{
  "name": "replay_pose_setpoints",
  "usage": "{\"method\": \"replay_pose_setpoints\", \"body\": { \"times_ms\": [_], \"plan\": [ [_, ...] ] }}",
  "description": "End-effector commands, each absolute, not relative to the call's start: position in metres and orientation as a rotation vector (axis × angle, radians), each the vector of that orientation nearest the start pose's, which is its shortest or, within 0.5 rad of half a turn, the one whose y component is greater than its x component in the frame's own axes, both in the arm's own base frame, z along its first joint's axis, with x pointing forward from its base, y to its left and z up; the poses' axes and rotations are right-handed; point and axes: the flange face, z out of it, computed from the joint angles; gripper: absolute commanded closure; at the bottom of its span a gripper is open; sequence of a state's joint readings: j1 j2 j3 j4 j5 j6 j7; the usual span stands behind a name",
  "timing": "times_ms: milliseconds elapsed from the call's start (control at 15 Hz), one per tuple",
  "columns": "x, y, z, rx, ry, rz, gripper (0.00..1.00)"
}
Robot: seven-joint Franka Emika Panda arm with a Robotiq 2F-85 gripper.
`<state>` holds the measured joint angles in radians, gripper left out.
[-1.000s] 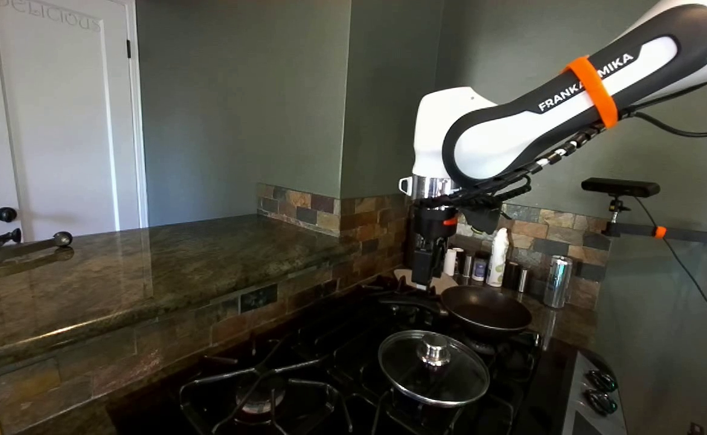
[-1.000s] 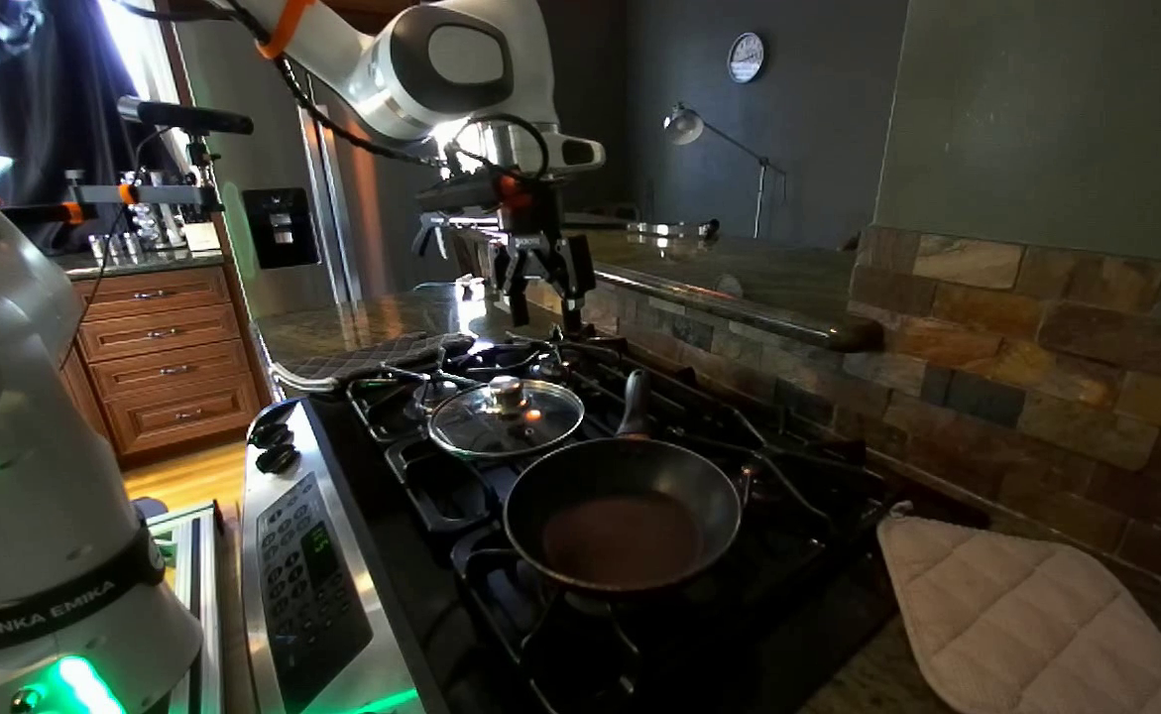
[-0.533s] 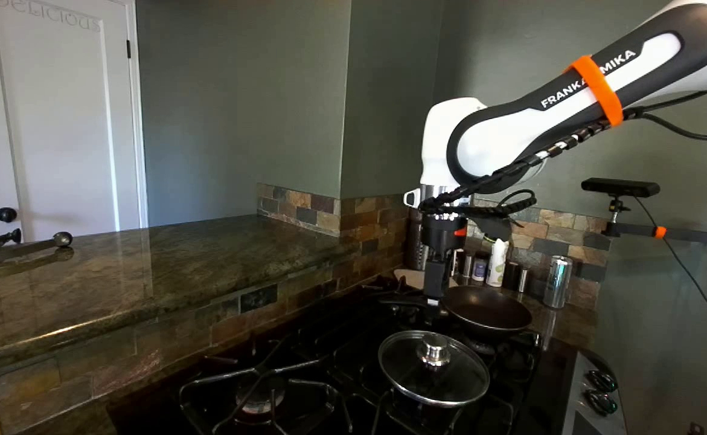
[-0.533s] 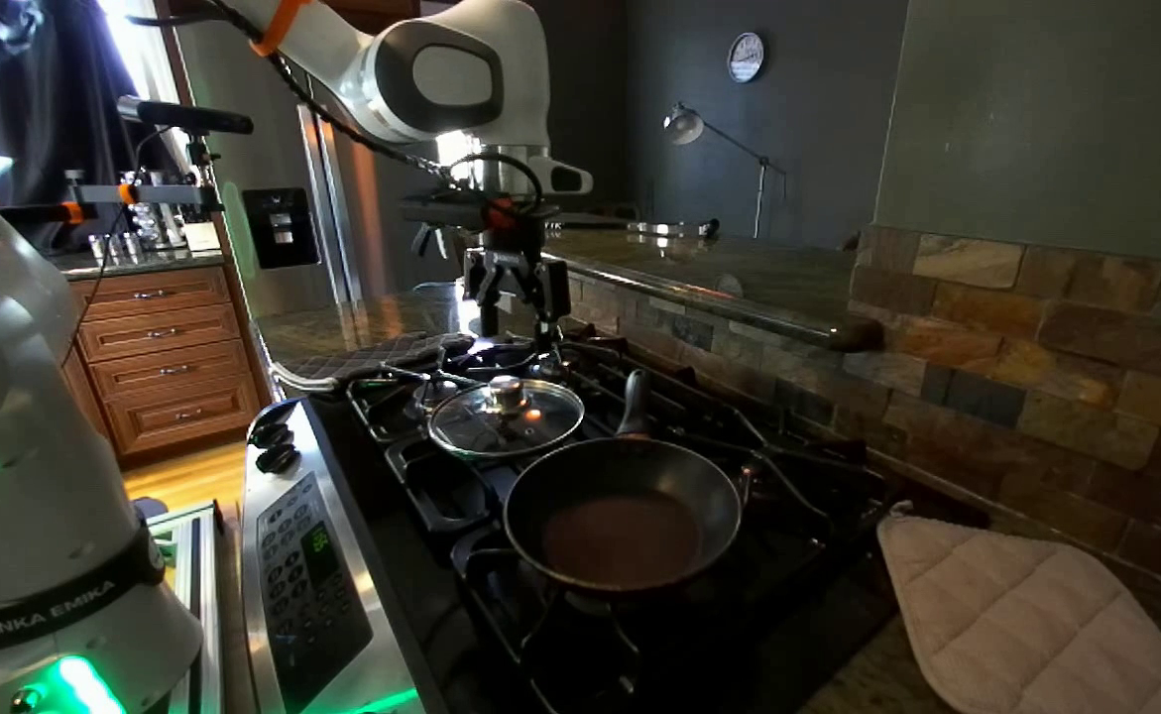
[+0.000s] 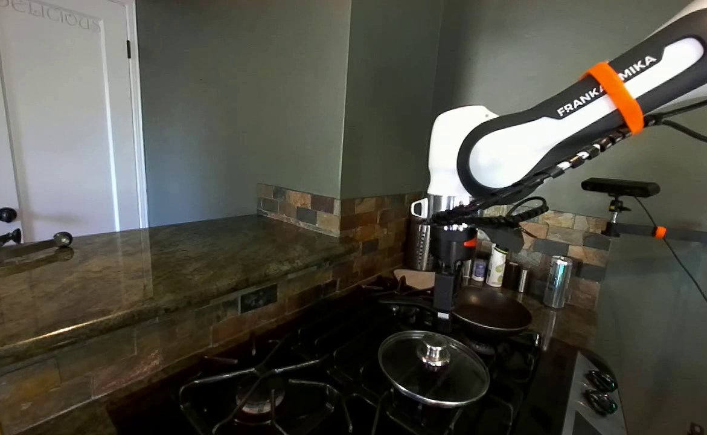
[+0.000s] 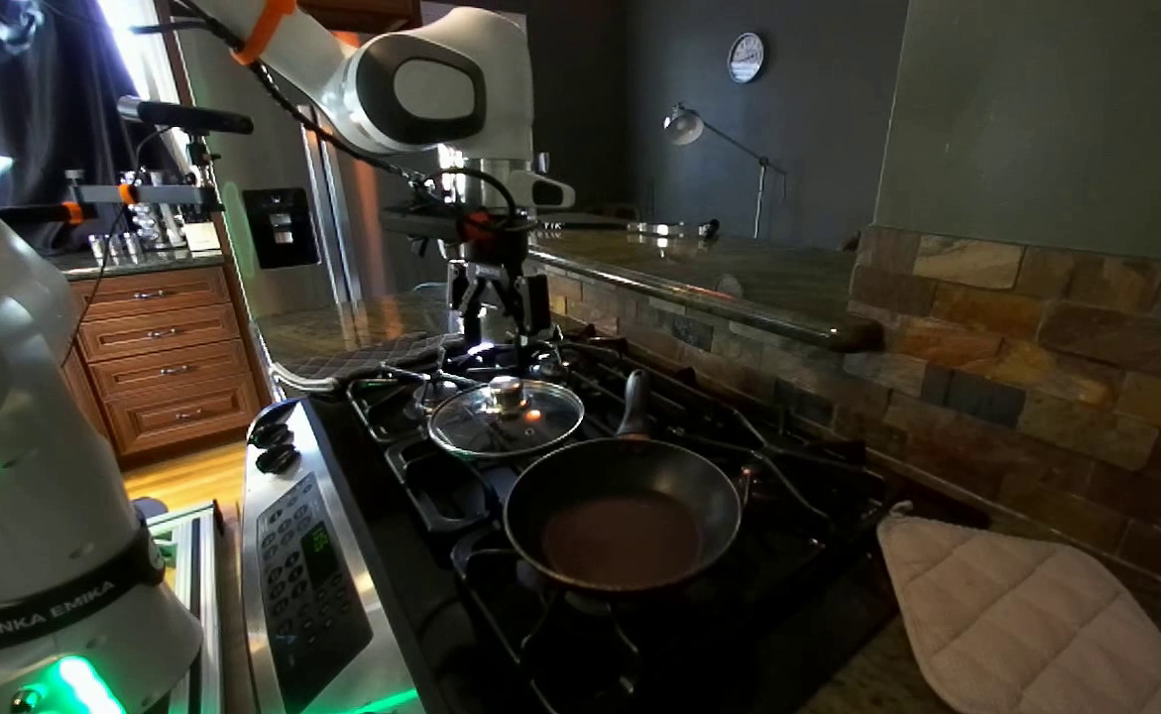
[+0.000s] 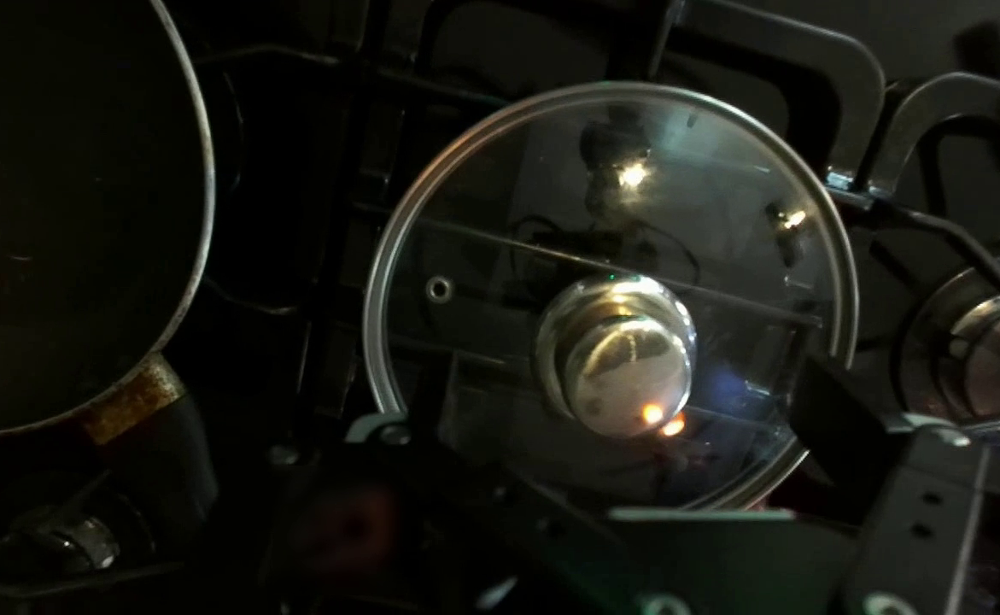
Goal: Move the pan downwards and put the lid on it
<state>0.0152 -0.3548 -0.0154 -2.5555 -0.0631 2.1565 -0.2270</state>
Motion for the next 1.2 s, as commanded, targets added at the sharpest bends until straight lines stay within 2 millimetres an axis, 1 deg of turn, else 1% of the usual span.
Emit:
{"method": "replay_pose_setpoints", "body": {
  "times_ms": [0, 267, 467, 733, 1133],
  "plan": [
    [0.404, 0.009, 0.384, -3.171, -0.391, 0.012, 0.0],
    [0.405, 0.012, 0.377, -3.183, -0.373, -0.028, 0.0],
    [0.404, 0.01, 0.371, -3.206, -0.298, -0.008, 0.0],
    [0.402, 0.014, 0.362, -3.207, -0.282, 0.022, 0.0],
    [0.405, 0.015, 0.35, -3.218, -0.242, -0.008, 0.0]
  ]
}}
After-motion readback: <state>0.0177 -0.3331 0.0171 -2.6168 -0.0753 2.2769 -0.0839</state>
